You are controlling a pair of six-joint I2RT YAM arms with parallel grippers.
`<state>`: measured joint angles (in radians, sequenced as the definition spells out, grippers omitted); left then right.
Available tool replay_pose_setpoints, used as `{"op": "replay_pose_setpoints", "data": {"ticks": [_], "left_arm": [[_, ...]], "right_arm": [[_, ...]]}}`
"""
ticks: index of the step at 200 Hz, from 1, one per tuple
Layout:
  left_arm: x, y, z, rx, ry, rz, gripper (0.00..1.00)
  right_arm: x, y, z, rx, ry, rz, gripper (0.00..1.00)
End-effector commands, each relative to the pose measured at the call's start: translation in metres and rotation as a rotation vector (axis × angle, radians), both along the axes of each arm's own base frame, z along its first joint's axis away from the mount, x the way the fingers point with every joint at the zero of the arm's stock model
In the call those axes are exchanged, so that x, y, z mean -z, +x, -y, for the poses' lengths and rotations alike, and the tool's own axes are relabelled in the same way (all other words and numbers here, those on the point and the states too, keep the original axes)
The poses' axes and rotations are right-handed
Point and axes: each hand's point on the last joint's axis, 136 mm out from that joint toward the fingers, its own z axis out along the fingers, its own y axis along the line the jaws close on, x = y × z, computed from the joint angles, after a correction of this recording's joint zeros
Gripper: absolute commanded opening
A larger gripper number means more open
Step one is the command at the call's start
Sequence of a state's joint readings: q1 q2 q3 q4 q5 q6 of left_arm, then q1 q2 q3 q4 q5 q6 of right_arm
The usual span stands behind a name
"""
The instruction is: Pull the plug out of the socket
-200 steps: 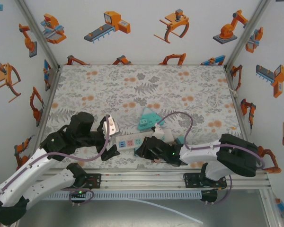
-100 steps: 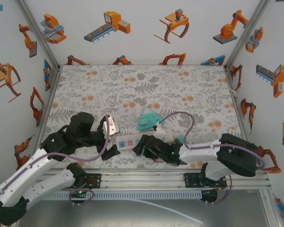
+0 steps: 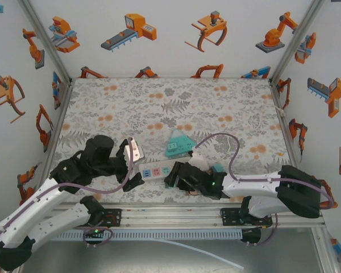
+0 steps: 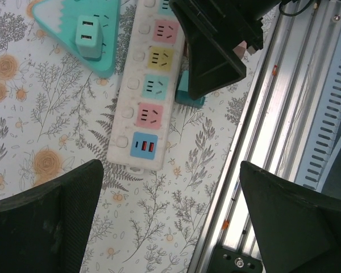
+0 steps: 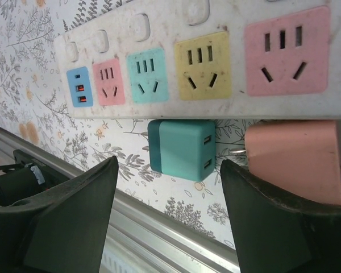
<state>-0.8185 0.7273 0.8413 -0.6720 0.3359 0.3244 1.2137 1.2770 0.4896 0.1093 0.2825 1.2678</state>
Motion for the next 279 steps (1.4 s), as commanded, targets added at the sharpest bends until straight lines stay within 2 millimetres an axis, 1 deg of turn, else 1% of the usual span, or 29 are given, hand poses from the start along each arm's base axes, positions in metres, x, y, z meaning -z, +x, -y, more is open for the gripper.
{"op": "replay_pose_setpoints", "data": {"ticks": [1, 24, 54, 67, 71, 81, 98, 105, 122, 137, 148, 173, 185, 194, 206, 217, 230, 255, 279], "left_arm": [[-0.007, 0.005, 0.003, -0.027, -0.029, 0.006, 0.97], [-0.015, 0.016, 0.005, -0.100, -0.071, -0.001, 0.97], [-0.023, 0.030, 0.008, -0.184, -0.122, -0.019, 0.97], [-0.025, 0.041, 0.007, -0.264, -0.144, -0.043, 0.97], [-0.026, 0.047, 0.005, -0.307, -0.148, -0.048, 0.97], [-0.025, 0.060, 0.002, -0.406, -0.157, -0.079, 0.97], [-0.020, 0.077, 0.001, -0.518, -0.147, -0.126, 0.97], [-0.017, 0.083, 0.002, -0.556, -0.140, -0.142, 0.97], [-0.010, 0.097, 0.001, -0.640, -0.125, -0.168, 0.97], [-0.005, 0.105, 0.003, -0.685, -0.125, -0.189, 0.97], [-0.001, 0.111, 0.003, -0.717, -0.133, -0.205, 0.97], [0.006, 0.128, -0.003, -0.808, -0.171, -0.260, 0.97], [0.011, 0.137, -0.009, -0.856, -0.198, -0.300, 0.97], [0.015, 0.144, -0.013, -0.891, -0.228, -0.346, 0.97], [0.020, 0.155, -0.021, -0.941, -0.265, -0.393, 0.97], [0.024, 0.162, -0.026, -0.971, -0.286, -0.423, 0.97], [0.029, 0.171, -0.030, -0.992, -0.308, -0.460, 0.97], [0.039, 0.183, -0.032, -1.004, -0.337, -0.536, 0.97], [0.050, 0.191, -0.037, -1.022, -0.332, -0.565, 0.97]], "right_arm": [[-0.017, 0.005, 0.009, -0.009, -0.048, 0.071, 0.67], [-0.038, 0.010, 0.017, -0.046, -0.106, 0.159, 0.67], [-0.074, 0.022, 0.033, -0.109, -0.232, 0.358, 0.67], [-0.089, 0.028, 0.041, -0.135, -0.312, 0.460, 0.67], [-0.094, 0.031, 0.043, -0.141, -0.339, 0.492, 0.67], [-0.105, 0.037, 0.050, -0.155, -0.412, 0.575, 0.69], [-0.123, 0.049, 0.060, -0.160, -0.536, 0.693, 0.80], [-0.128, 0.053, 0.060, -0.186, -0.580, 0.736, 0.82], [-0.137, 0.061, 0.057, -0.284, -0.664, 0.824, 0.82], [-0.138, 0.067, 0.050, -0.398, -0.714, 0.874, 0.82], [-0.134, 0.068, 0.042, -0.519, -0.749, 0.921, 0.82], [-0.122, 0.058, 0.021, -0.875, -0.820, 1.080, 0.84], [-0.116, 0.053, 0.015, -1.008, -0.810, 1.128, 0.85], [-0.112, 0.051, 0.011, -1.095, -0.765, 1.160, 0.85], [-0.110, 0.052, 0.008, -1.160, -0.712, 1.183, 0.85], [-0.109, 0.057, 0.006, -1.195, -0.683, 1.191, 0.85], [-0.103, 0.066, 0.003, -1.241, -0.668, 1.183, 0.85], [-0.094, 0.075, -0.006, -1.337, -0.610, 1.176, 0.84], [-0.086, 0.095, -0.016, -1.364, -0.610, 1.148, 0.82]]}}
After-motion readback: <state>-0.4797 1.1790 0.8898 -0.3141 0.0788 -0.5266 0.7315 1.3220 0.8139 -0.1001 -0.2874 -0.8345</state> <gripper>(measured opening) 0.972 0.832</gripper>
